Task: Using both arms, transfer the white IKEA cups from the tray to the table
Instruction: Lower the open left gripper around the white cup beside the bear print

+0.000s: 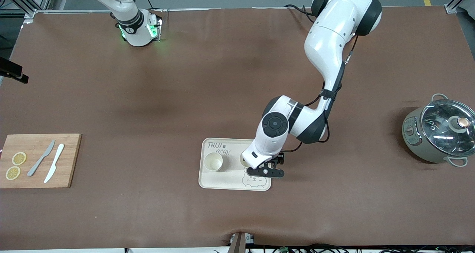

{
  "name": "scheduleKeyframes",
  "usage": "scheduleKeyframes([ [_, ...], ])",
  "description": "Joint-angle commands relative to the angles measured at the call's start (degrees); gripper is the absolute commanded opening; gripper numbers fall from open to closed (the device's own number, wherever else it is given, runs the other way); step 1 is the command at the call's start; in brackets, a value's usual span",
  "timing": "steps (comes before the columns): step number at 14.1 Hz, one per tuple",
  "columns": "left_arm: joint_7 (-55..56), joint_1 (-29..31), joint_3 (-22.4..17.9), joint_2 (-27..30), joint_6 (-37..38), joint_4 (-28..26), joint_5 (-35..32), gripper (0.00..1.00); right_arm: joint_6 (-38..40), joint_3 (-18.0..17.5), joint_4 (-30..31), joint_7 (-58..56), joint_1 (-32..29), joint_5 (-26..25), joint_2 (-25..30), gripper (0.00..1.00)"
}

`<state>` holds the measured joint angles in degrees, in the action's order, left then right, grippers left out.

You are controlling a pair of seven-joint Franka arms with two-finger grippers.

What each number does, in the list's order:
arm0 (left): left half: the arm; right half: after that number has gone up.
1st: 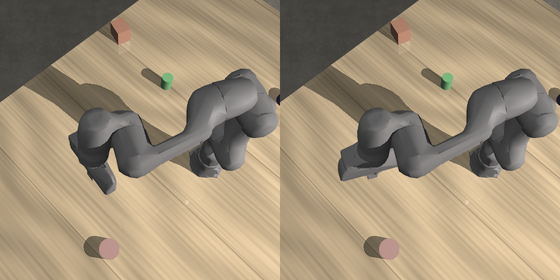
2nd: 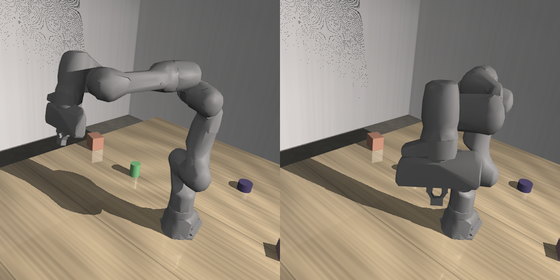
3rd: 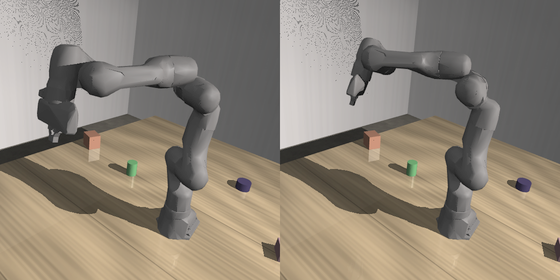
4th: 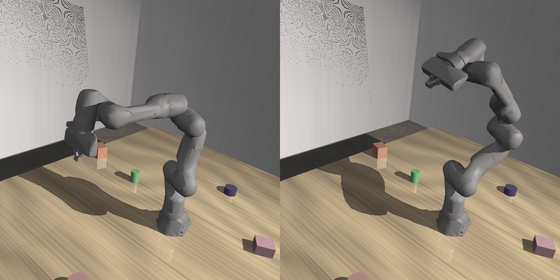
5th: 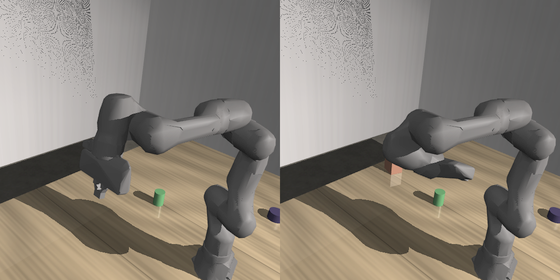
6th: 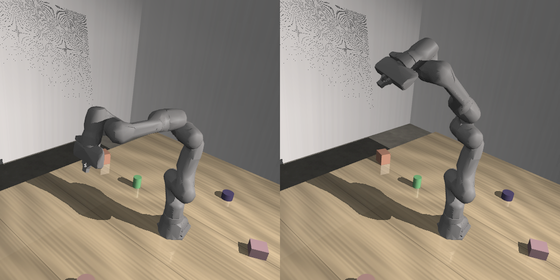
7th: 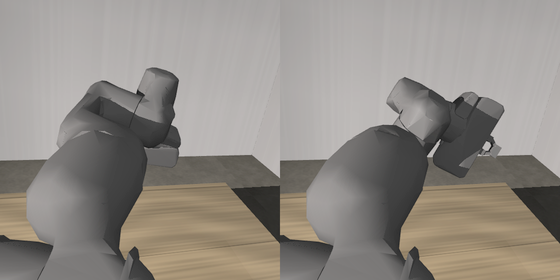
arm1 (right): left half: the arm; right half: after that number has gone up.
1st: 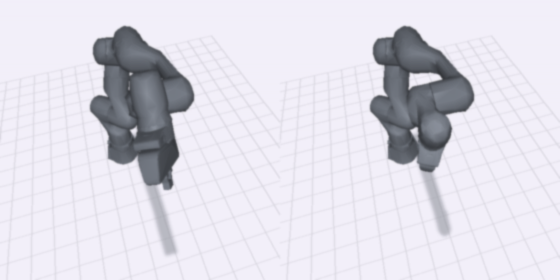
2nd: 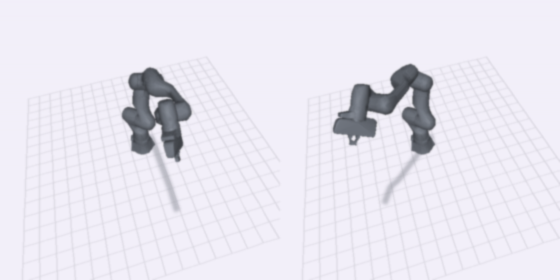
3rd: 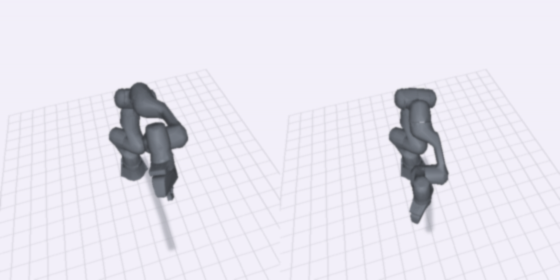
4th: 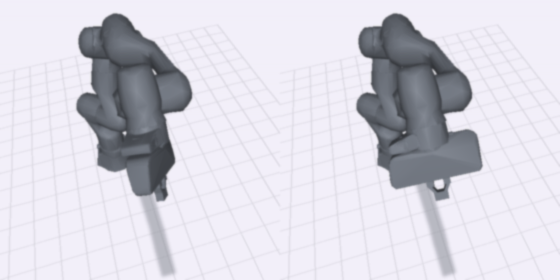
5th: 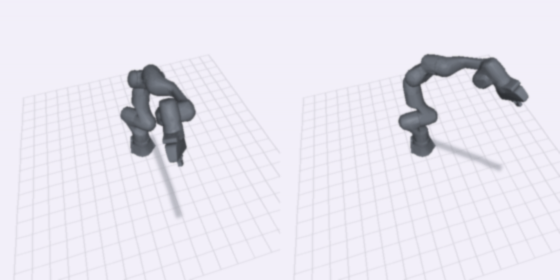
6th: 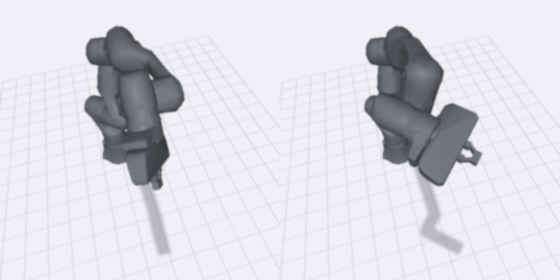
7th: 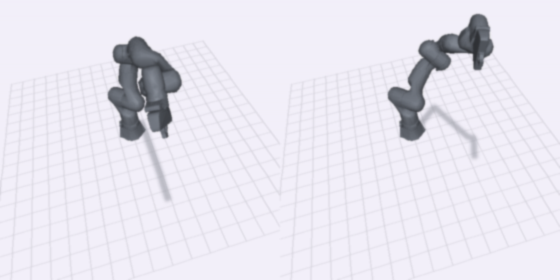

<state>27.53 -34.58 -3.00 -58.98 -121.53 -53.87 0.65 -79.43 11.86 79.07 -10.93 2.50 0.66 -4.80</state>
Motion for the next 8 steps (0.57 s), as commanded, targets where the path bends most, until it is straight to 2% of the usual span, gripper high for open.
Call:
scheduleKeyframes([
  [1,1.38,-0.67,-1.13,-1.31,-1.43,1.92,-1.18,1.00,0.33,0.54,0.64,1.00,1.11,-1.28,0.76,1.00],
  [8,1.38,-0.67,-1.04,-2.19,-1.08,0.43,-0.04,1.00,0.25,0.54,0.64,1.00,1.11,-1.28,0.76,1.00],
])
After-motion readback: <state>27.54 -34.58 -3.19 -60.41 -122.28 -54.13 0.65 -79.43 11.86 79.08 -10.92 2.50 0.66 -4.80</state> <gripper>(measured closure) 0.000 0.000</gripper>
